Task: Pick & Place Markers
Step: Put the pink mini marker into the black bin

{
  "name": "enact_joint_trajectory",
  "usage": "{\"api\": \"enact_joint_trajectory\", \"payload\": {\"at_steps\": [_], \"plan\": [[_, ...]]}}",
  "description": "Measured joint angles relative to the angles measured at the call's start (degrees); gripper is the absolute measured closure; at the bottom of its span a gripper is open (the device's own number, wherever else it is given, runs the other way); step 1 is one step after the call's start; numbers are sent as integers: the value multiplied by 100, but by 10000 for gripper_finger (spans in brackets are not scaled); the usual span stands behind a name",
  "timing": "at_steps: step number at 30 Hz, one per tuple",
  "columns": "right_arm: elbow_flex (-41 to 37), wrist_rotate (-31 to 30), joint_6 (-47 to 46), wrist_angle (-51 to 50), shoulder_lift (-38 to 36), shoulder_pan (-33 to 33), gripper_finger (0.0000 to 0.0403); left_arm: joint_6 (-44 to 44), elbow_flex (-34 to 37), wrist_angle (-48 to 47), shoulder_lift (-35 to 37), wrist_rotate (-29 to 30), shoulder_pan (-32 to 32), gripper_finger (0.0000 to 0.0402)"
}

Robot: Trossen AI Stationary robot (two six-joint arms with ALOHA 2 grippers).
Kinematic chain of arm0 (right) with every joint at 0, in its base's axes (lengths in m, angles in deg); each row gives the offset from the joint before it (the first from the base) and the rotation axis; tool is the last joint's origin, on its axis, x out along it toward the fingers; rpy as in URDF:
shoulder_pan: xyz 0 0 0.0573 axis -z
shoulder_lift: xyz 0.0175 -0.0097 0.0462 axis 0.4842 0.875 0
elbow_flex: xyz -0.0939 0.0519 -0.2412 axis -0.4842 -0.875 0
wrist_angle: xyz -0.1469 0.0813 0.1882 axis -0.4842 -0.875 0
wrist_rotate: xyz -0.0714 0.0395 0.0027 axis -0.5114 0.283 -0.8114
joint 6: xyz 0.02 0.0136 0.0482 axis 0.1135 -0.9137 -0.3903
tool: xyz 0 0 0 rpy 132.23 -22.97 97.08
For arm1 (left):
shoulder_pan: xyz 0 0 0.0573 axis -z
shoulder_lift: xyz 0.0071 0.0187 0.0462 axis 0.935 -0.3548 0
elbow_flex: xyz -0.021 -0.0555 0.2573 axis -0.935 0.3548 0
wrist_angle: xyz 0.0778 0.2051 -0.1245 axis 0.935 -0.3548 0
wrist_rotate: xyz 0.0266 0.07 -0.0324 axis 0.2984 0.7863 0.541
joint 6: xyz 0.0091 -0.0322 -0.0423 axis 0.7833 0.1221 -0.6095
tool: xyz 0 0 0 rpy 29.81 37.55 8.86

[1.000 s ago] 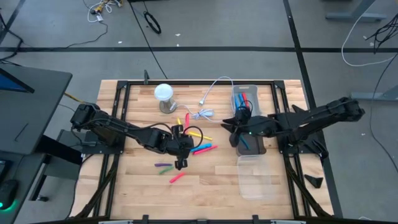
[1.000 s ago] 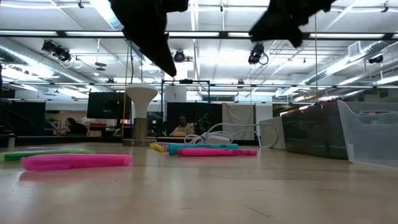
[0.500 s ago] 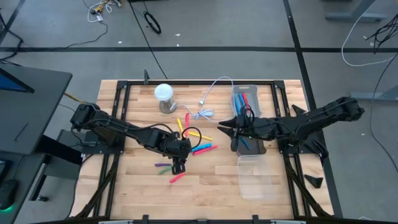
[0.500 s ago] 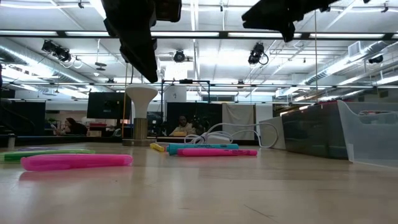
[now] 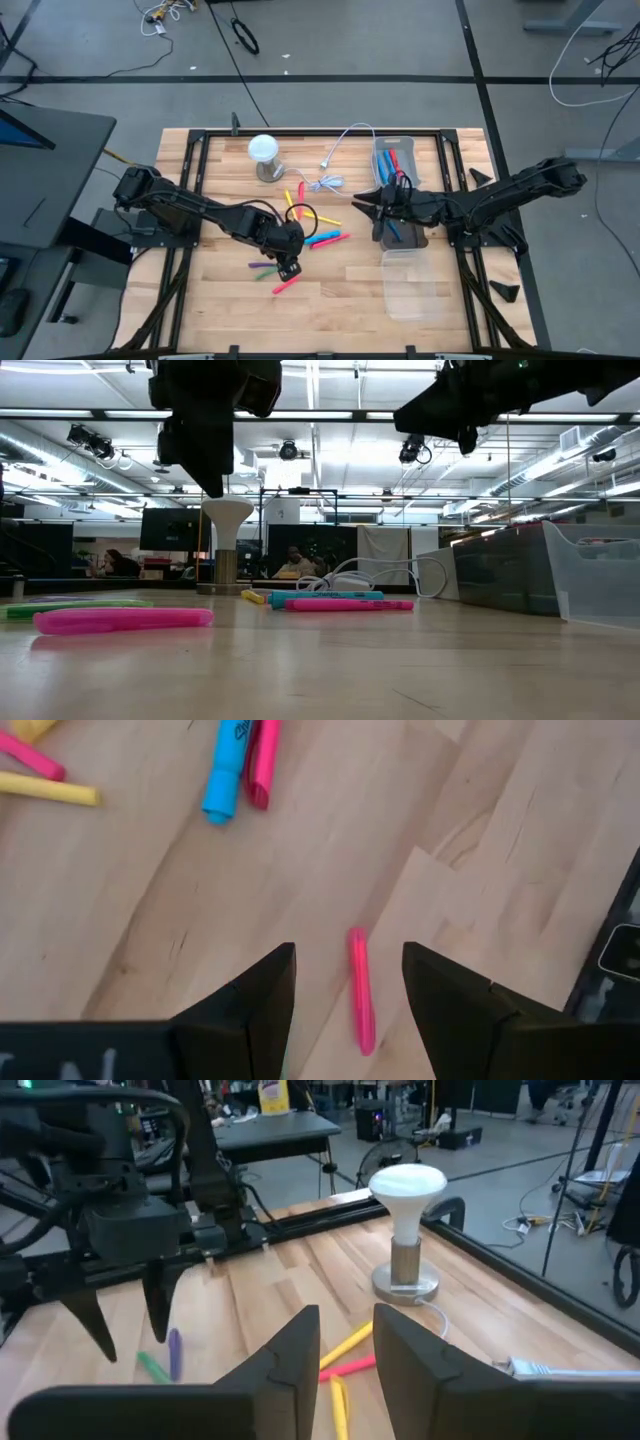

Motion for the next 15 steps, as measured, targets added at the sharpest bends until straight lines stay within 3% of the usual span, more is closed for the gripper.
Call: {"api": "enact_joint_trajectory", "payload": {"at_steps": [15], "plan": [[-3,14,-652,413,0,-8,303,-1388,0,-9,0,372,270,209]]}}
